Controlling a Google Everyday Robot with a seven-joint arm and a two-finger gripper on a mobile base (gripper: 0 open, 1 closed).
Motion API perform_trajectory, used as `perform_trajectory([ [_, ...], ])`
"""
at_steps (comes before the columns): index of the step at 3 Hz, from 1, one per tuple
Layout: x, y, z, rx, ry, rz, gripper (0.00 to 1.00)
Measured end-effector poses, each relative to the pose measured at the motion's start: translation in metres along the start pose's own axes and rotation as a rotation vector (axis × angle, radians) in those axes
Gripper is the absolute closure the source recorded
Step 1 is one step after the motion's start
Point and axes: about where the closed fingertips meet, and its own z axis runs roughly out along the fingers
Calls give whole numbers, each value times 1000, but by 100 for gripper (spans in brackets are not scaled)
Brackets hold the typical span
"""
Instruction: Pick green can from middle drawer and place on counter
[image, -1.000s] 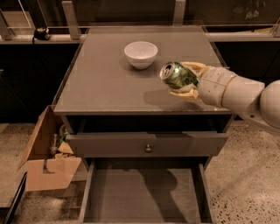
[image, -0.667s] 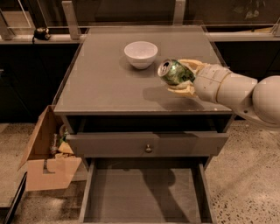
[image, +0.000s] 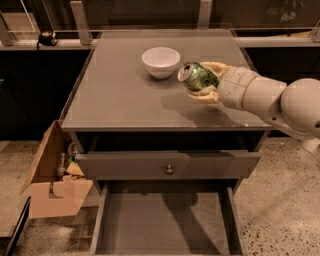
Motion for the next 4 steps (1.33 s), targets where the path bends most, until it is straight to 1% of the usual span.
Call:
perform_trajectory([
  [3, 0, 0, 0, 0, 0, 0, 13],
  [4, 0, 0, 0, 0, 0, 0, 0],
])
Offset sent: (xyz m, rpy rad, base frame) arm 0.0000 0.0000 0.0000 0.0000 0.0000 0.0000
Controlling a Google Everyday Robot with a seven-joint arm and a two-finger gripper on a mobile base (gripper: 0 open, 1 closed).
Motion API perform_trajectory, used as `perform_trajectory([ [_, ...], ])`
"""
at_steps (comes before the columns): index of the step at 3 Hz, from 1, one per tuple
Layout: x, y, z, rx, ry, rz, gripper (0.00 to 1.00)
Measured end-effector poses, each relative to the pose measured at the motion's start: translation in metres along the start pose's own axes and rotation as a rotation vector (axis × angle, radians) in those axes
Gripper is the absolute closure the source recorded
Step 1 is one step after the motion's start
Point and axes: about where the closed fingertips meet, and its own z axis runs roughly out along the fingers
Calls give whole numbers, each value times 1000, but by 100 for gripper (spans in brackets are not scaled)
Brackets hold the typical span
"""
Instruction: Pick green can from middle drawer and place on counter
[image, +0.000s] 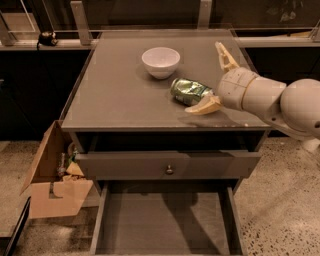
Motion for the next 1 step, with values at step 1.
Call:
perform_trajectory([
  [1, 0, 0, 0, 0, 0, 0, 0],
])
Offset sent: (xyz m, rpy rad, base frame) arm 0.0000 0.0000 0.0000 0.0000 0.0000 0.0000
